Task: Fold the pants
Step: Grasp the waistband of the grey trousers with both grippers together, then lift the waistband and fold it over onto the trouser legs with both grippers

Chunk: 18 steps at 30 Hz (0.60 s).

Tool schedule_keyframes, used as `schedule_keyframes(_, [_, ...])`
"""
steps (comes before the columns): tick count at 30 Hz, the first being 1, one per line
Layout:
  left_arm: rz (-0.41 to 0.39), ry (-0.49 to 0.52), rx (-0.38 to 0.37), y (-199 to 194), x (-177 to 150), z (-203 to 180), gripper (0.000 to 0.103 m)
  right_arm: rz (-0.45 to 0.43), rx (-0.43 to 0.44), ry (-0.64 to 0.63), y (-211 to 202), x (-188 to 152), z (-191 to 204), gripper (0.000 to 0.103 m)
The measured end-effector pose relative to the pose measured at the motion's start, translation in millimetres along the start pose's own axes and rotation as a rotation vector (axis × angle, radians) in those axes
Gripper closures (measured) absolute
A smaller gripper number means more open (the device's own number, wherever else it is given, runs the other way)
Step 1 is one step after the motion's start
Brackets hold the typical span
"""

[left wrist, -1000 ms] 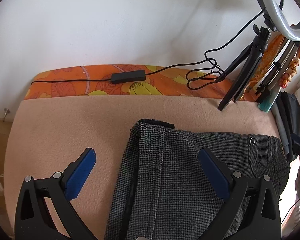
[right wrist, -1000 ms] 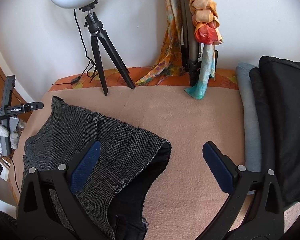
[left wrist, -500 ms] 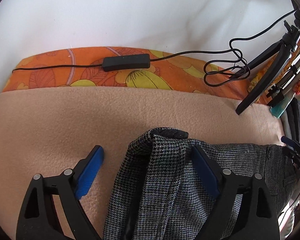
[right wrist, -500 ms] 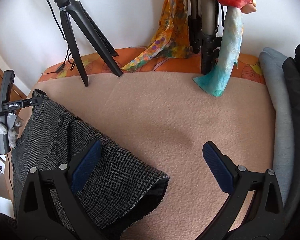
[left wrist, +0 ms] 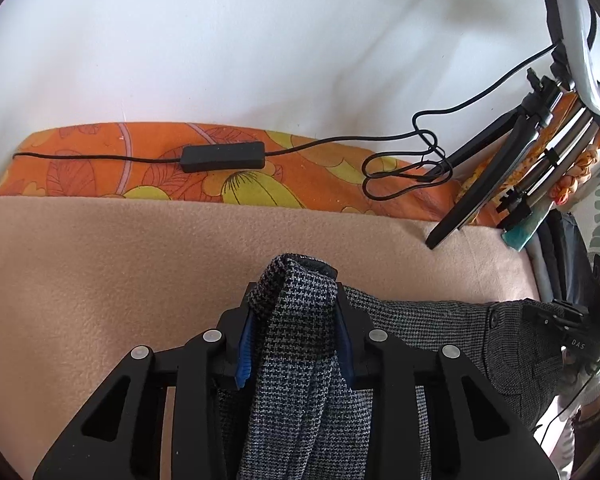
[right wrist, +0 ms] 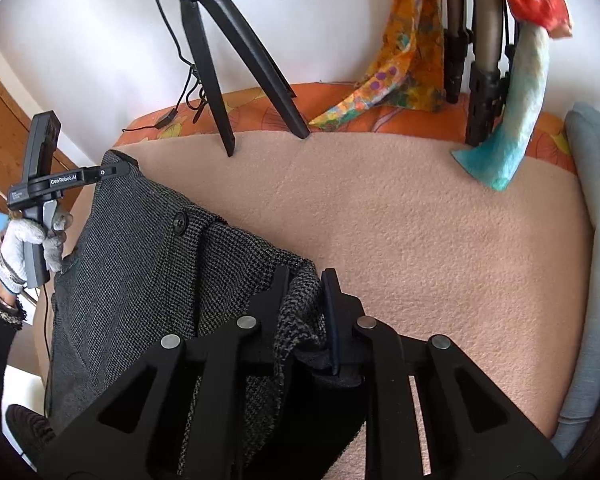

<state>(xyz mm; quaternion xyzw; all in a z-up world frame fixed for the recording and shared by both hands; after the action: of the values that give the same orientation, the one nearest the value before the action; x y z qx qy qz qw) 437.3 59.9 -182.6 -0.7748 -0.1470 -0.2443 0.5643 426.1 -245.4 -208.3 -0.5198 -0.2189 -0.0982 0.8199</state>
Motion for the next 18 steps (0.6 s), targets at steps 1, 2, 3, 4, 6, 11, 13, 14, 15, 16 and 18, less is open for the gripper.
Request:
schedule_keyframes(1, [-0.010, 0.004, -0.007, -4, 2, -3, 0.073, -0.009, -0.008, -0.005, -4, 2, 3, 0.087])
schedule_keyframes(2, [-0.021, 0.008, -0.008, -10, 3, -5, 0.073, -0.021, -0.012, -0.007, -9, 3, 7, 0.088])
schedule_keyframes(3, [-0.033, 0.012, -0.009, -16, 4, -8, 0.074, -0.036, -0.014, -0.013, -16, 5, 10, 0.088])
schedule_keyframes(4, [-0.046, 0.014, -0.011, -23, 4, -9, 0.074, -0.050, -0.016, -0.023, -22, 7, 15, 0.088])
schedule_keyframes(6, [-0.069, 0.010, -0.017, -35, 5, -12, 0.075, -0.078, -0.021, -0.044, -38, 10, 23, 0.088])
schedule_keyframes(11, [-0.123, 0.018, -0.043, -73, 1, -20, 0.075, -0.127, -0.044, -0.109, -78, 12, 47, 0.088])
schedule_keyframes(13, [-0.143, 0.023, -0.045, -90, -5, -25, 0.076, -0.151, -0.045, -0.130, -94, 9, 59, 0.088])
schedule_keyframes(14, [-0.152, 0.025, -0.049, -98, -8, -27, 0.076, -0.161, -0.045, -0.141, -101, 7, 66, 0.088])
schedule_keyframes(15, [-0.164, 0.024, -0.057, -107, -12, -30, 0.076, -0.171, -0.046, -0.155, -108, 5, 71, 0.088])
schedule_keyframes(16, [-0.175, 0.023, -0.065, -117, -16, -32, 0.076, -0.181, -0.049, -0.169, -116, 2, 76, 0.088])
schedule_keyframes(18, [-0.195, 0.026, -0.070, -137, -26, -37, 0.076, -0.197, -0.055, -0.199, -131, -7, 85, 0.088])
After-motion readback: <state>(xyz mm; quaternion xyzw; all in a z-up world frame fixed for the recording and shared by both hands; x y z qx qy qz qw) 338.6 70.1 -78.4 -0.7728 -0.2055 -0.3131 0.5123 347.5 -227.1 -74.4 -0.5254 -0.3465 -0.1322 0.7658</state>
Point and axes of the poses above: each gripper's, at about its wrist camera, not at the fingertips, and y roughly the way its jaws point, z to its left, x to its top, the point moved 8 cm from there along y, roughly the way its jaws point, and after that the axes turned 7 degrees about y, right-handed, at the moved point
